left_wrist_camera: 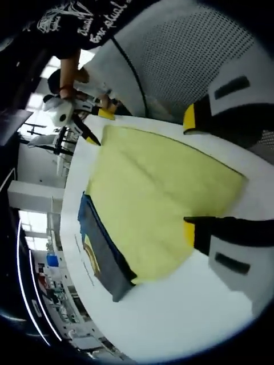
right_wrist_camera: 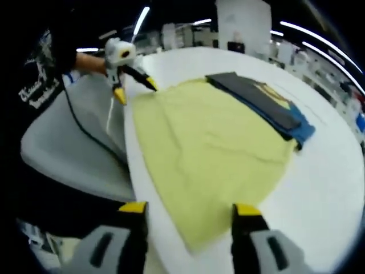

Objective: Fold the garment on the visible template until the final outline fits inside the template.

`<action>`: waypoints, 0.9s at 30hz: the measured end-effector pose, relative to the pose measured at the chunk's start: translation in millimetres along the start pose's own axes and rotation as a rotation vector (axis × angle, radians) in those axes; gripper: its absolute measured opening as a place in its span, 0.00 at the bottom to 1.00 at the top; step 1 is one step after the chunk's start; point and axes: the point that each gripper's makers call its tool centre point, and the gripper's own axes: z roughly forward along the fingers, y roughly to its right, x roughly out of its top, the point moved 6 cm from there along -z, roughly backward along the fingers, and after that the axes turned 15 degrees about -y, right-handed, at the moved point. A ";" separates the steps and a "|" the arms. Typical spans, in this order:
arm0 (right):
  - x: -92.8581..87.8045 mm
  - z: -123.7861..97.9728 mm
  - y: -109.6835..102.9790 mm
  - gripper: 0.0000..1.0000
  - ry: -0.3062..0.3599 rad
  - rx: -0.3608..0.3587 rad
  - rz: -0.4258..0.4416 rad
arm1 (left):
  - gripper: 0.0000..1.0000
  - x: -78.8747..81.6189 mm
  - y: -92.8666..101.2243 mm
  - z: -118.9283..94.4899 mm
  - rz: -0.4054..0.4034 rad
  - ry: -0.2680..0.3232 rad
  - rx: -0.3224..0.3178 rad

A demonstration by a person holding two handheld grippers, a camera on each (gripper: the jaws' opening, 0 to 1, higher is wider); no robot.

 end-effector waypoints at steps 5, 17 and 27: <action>-5.8 3.1 0.9 0.50 -0.042 -0.022 -0.040 | 0.46 -7.0 -1.0 0.9 0.044 -0.048 0.026; -9.1 6.4 7.0 0.40 -0.073 -0.065 -0.057 | 0.42 -12.7 0.8 3.1 0.125 -0.086 0.063; -9.1 7.2 7.7 0.38 -0.080 -0.079 -0.069 | 0.36 -12.0 -2.7 5.1 0.140 -0.095 0.096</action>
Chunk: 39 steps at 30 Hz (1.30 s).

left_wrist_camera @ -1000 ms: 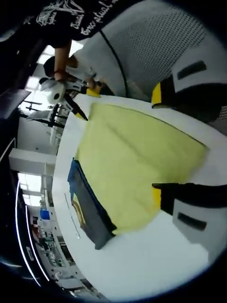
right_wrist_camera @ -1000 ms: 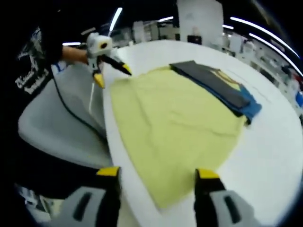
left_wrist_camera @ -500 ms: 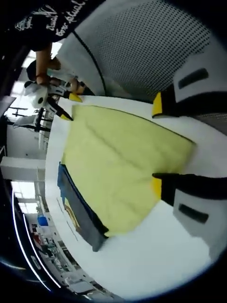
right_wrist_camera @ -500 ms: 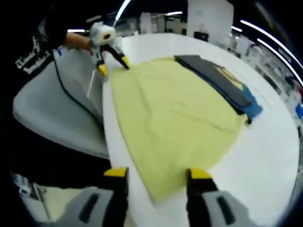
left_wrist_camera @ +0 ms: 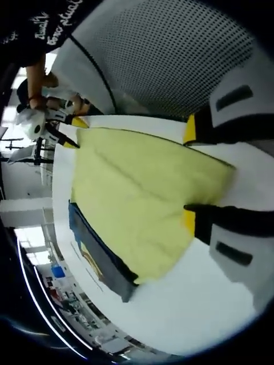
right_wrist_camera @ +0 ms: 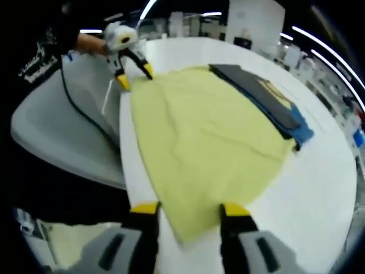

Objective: Fold the garment on the visible template until the final outline fits inside the template.

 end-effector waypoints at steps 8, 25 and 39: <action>2.9 0.9 -2.5 0.20 0.028 -0.008 0.015 | 0.05 2.0 -8.5 -1.6 -0.025 -0.013 0.025; -2.0 -5.3 -2.0 0.00 0.039 -0.016 0.085 | 0.01 5.6 -2.5 -16.9 -0.101 0.001 0.019; -5.6 -21.9 -27.9 0.00 0.071 0.075 0.129 | 0.00 3.3 13.0 -37.3 -0.116 0.010 -0.008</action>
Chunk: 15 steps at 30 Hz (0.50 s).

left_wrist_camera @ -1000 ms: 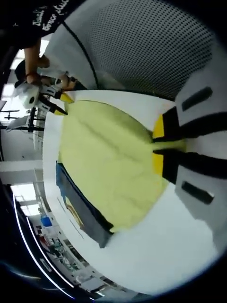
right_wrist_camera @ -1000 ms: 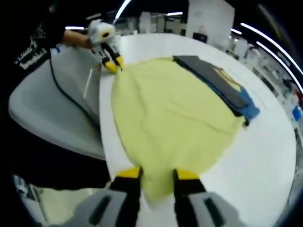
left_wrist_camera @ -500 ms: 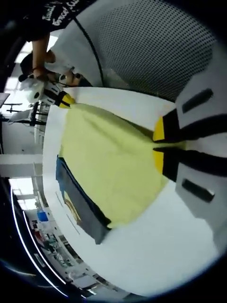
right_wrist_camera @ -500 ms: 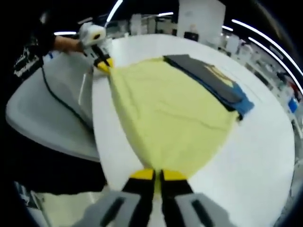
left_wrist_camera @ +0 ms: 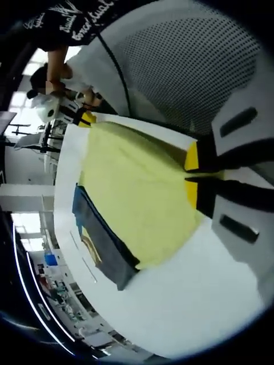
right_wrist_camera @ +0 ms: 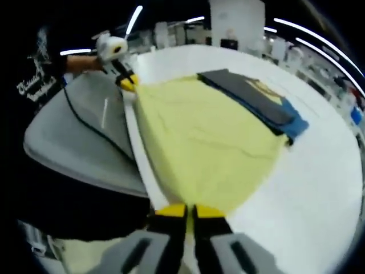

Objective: Fold the garment on the visible template until the final outline fits inside the template.

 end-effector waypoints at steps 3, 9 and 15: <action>0.8 -6.8 -8.4 0.00 0.027 0.041 0.008 | 0.00 -2.2 5.6 -4.4 -0.011 -0.003 -0.011; -0.7 -15.0 -19.1 0.00 0.036 0.075 -0.004 | 0.00 -2.6 18.0 -13.5 -0.030 0.005 -0.038; -5.6 -18.5 -25.3 0.00 0.008 0.086 -0.028 | 0.00 -3.3 31.2 -15.7 0.007 -0.014 -0.070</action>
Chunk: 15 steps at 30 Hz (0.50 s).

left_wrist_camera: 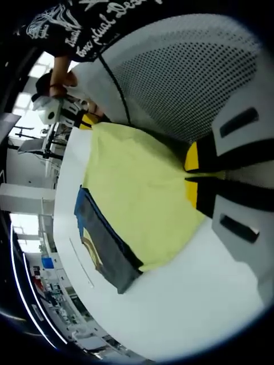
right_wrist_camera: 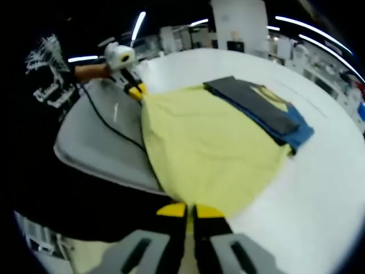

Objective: Fold the garment on the visible template until the final outline fits inside the template.

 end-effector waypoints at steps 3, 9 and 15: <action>0.0 -2.1 -2.4 0.00 0.002 0.013 -0.001 | 0.00 0.2 3.4 -2.7 0.033 -0.004 -0.007; 5.6 -13.2 -1.0 0.00 0.026 -0.017 -0.021 | 0.00 4.8 -1.5 -11.4 0.024 0.013 -0.003; 15.9 -27.0 13.0 0.00 0.059 -0.099 -0.032 | 0.00 20.4 -12.9 -24.1 0.025 0.056 0.033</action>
